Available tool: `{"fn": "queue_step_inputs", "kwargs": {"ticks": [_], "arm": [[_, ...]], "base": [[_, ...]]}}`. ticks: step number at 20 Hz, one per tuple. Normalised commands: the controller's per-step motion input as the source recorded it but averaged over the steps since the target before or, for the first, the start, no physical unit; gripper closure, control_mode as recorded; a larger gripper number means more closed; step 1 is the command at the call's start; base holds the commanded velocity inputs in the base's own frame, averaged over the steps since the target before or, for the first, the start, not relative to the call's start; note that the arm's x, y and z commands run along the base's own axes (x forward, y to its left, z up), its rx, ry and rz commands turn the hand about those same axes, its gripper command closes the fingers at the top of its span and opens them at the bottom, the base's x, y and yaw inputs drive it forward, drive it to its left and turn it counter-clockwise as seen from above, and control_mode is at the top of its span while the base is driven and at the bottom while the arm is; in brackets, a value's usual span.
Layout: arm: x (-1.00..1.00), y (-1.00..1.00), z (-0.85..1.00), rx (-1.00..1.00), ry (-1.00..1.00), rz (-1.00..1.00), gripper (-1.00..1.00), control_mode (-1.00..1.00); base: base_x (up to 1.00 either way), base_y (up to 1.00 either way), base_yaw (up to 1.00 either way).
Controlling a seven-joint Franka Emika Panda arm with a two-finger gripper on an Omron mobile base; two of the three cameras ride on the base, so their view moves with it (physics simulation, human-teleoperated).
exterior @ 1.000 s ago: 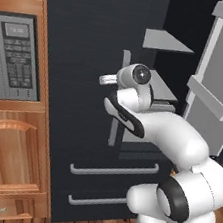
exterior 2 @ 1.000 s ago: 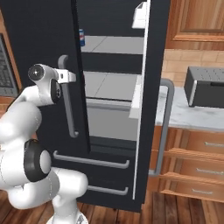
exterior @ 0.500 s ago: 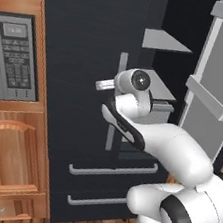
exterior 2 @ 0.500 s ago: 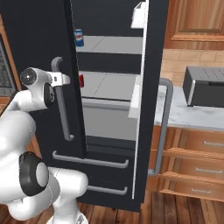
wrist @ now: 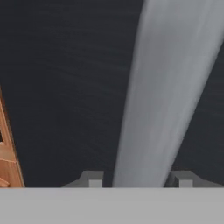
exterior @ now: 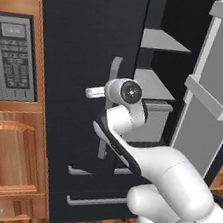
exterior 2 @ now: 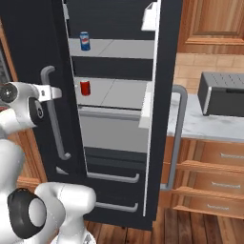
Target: Open the fridge, grab two sodas, and place both sodas inside the bowl with ice on the dining counter.
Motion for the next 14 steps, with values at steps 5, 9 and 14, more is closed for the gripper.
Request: {"fn": "queue_step_inputs", "kwargs": {"ticks": [5, 9, 14], "arm": [[-0.56, 1.00, -0.28, 0.00, -0.01, 0.00, -1.00, -1.00], [-0.59, 1.00, -0.27, 0.00, -0.04, 0.00, -1.00, -1.00], [-0.89, 0.60, -0.06, 0.10, -0.09, 0.00, -1.00, -1.00]], "base": [[0.00, 0.00, 0.00], [0.00, 0.00, 0.00], [0.00, 0.00, 0.00]]}}
